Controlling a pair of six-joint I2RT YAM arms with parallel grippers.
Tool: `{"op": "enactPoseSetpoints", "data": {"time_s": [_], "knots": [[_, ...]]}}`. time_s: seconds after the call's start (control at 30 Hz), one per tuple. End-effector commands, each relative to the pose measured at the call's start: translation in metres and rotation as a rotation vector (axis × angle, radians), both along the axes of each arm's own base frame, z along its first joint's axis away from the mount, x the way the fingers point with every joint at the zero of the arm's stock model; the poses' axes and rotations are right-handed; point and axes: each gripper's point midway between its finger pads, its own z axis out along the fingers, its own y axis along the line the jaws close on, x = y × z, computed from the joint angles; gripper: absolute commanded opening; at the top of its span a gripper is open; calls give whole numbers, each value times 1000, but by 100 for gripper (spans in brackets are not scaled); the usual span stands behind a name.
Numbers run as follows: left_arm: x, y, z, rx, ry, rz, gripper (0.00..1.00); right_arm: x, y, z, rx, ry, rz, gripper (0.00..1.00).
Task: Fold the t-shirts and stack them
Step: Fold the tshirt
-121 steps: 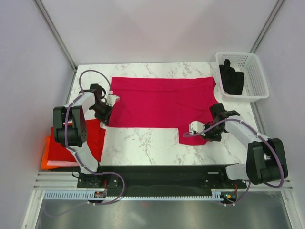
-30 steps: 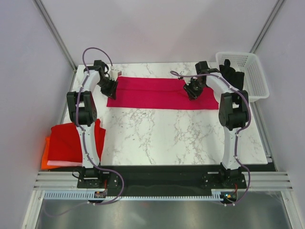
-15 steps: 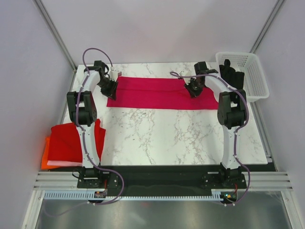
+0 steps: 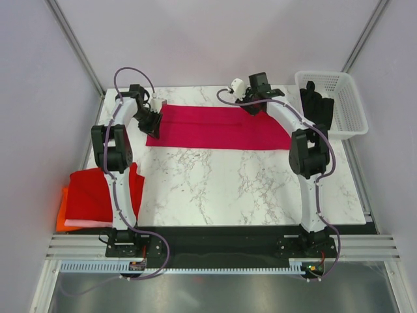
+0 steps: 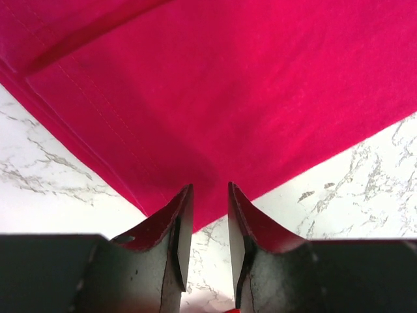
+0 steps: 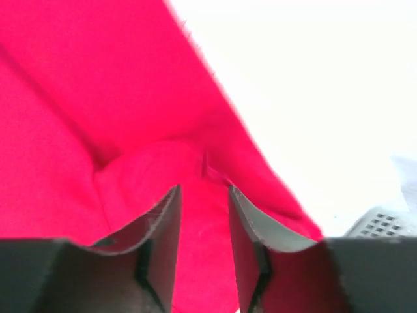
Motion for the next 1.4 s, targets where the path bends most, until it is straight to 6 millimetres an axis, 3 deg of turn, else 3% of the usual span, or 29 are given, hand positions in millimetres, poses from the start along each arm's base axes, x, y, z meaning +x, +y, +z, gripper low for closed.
{"op": "enactPoseSetpoints", "data": {"time_s": [0.0, 0.13, 0.2, 0.3, 0.33, 0.47, 0.53, 0.87, 1.13, 1.37], "knots": [[2, -4, 50, -11, -115, -32, 35, 28, -5, 44, -17, -188, -116, 45], [-10, -5, 72, -9, -173, -111, 37, 8, -16, 76, 4, -253, -159, 50], [-15, -4, 78, 6, -200, -170, 38, 0, -19, 80, 12, -261, -163, 52], [-30, 2, 72, 49, -211, -286, 40, -18, -25, 65, 21, -209, -188, 53], [-40, -9, 64, 66, -193, -351, 40, -27, -24, 56, 34, -176, -188, 53], [-51, 3, 42, 164, -161, -490, 40, -50, -22, 34, 51, -78, -175, 54], [-51, 5, 35, 180, -154, -521, 41, -56, -22, 33, 51, -66, -172, 54], [-4, 11, 20, 257, -199, -466, 45, -71, -29, 32, 34, -50, -170, 54], [-15, 12, -2, 251, -136, -468, 44, -72, -29, 30, 24, -46, -167, 54], [-26, 10, 1, 238, -127, -460, 45, -69, -28, 26, 25, -41, -170, 54]]}}
